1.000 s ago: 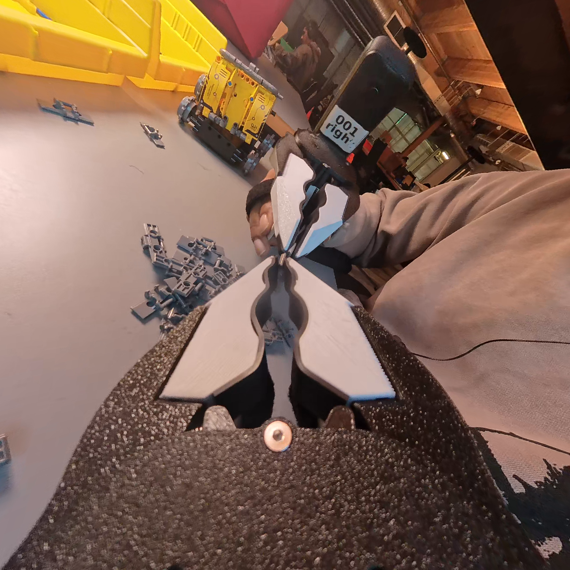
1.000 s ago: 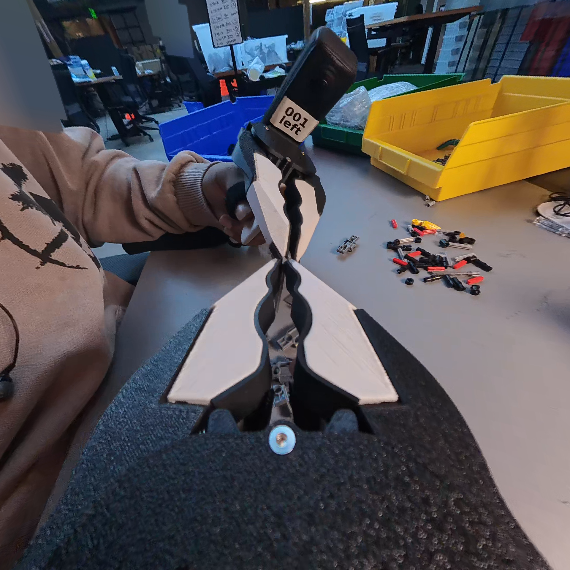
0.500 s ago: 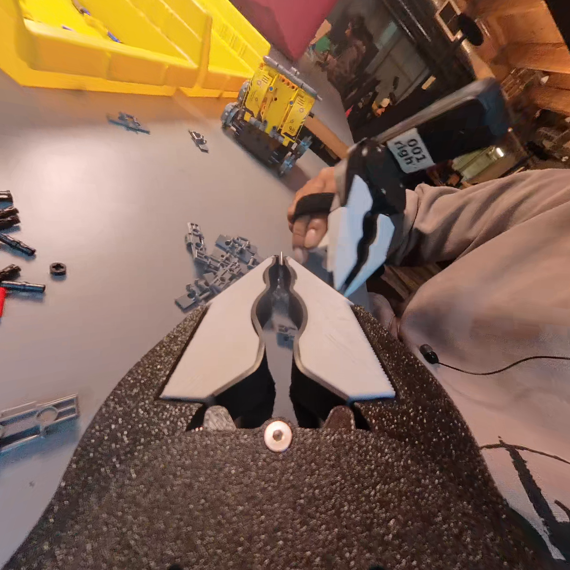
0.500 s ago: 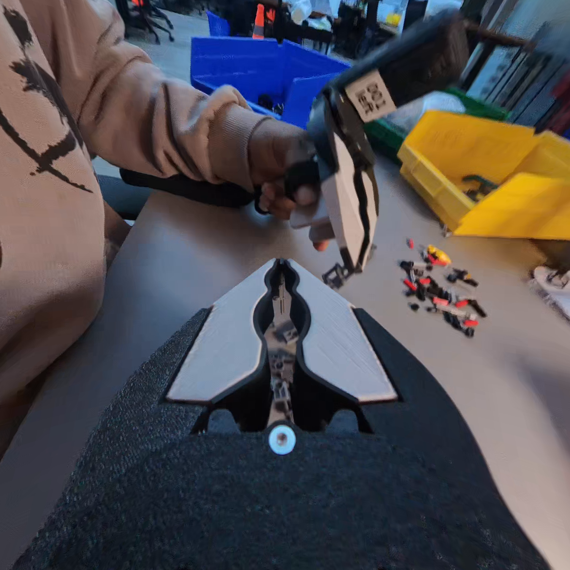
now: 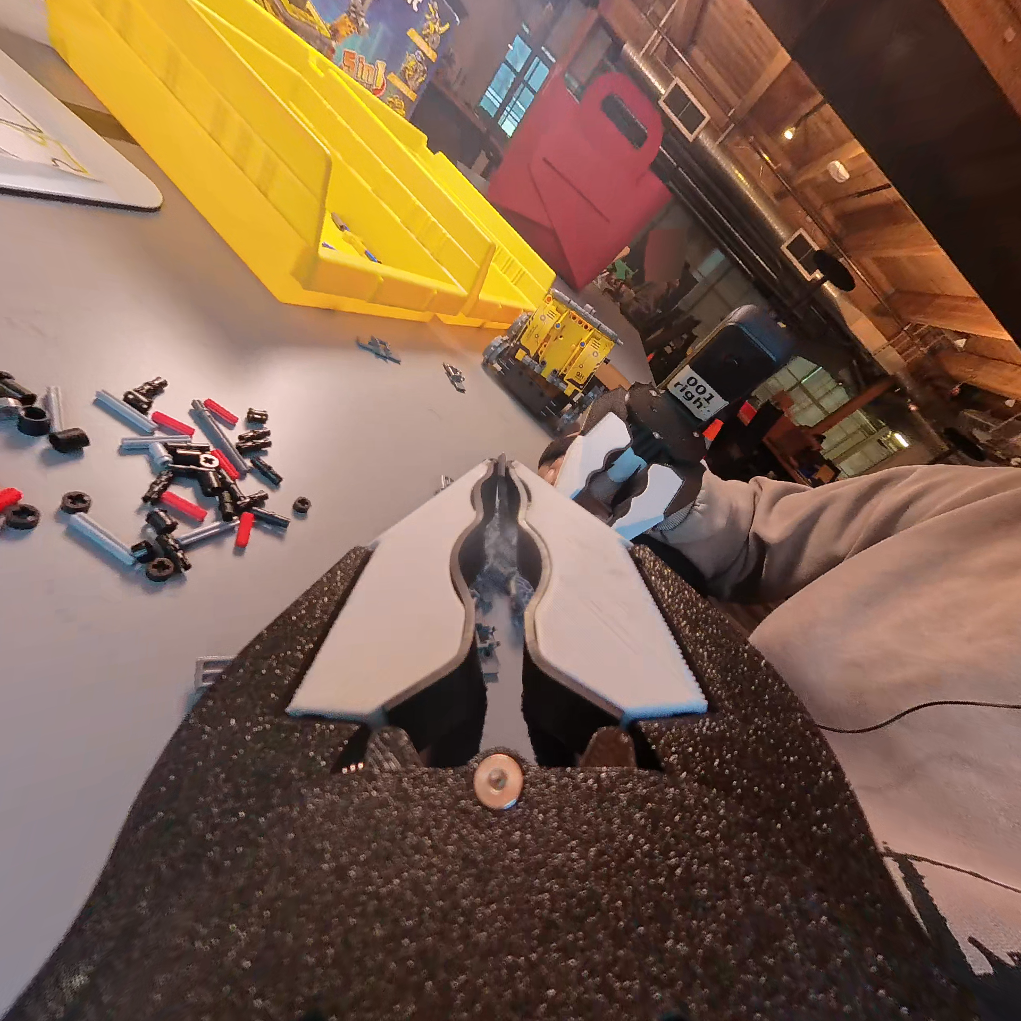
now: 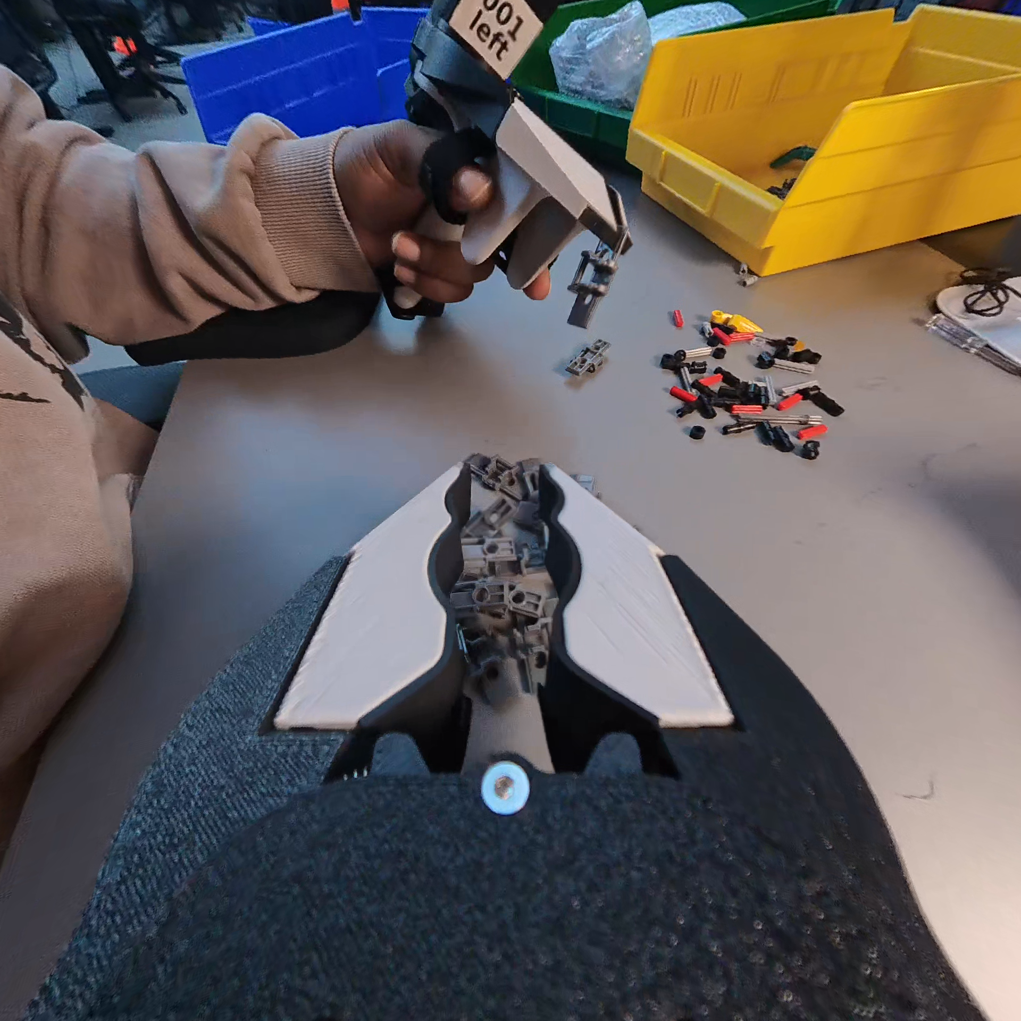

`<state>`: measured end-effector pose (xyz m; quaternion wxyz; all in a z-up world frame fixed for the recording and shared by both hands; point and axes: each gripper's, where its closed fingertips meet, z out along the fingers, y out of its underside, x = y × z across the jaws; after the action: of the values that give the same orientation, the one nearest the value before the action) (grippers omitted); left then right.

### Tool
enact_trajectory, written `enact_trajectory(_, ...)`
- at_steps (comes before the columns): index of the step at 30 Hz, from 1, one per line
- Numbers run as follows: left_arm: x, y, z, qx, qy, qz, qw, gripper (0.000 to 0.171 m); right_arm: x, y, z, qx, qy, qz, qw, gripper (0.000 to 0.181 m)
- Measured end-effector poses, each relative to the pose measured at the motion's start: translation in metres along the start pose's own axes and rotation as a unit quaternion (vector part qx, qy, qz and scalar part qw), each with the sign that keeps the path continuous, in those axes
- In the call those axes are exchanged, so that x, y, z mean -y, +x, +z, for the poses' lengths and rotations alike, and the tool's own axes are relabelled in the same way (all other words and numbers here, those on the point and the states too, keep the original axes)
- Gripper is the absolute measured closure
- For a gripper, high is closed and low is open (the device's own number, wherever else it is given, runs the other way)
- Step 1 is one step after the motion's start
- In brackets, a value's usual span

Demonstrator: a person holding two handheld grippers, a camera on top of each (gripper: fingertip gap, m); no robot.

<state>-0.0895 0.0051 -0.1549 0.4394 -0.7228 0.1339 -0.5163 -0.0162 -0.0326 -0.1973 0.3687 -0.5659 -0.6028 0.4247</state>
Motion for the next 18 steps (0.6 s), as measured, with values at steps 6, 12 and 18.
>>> enact_trajectory(6, 0.016, -0.008, -0.014, 0.031, 0.033, 0.014, 0.999, 0.169, 0.012, 0.011, -0.007, -0.024, 0.032, 0.017, 0.999, 0.138)
enact_trajectory(12, 0.064, -0.045, -0.059, 0.188, 0.097, 0.119, 0.97, 0.169, 0.021, 0.019, -0.013, -0.044, 0.056, 0.023, 0.997, 0.122)
enact_trajectory(18, 0.137, -0.11, -0.117, 0.381, 0.092, 0.227, 0.892, 0.169, 0.02, 0.014, -0.011, -0.028, 0.058, 0.03, 0.997, 0.127)
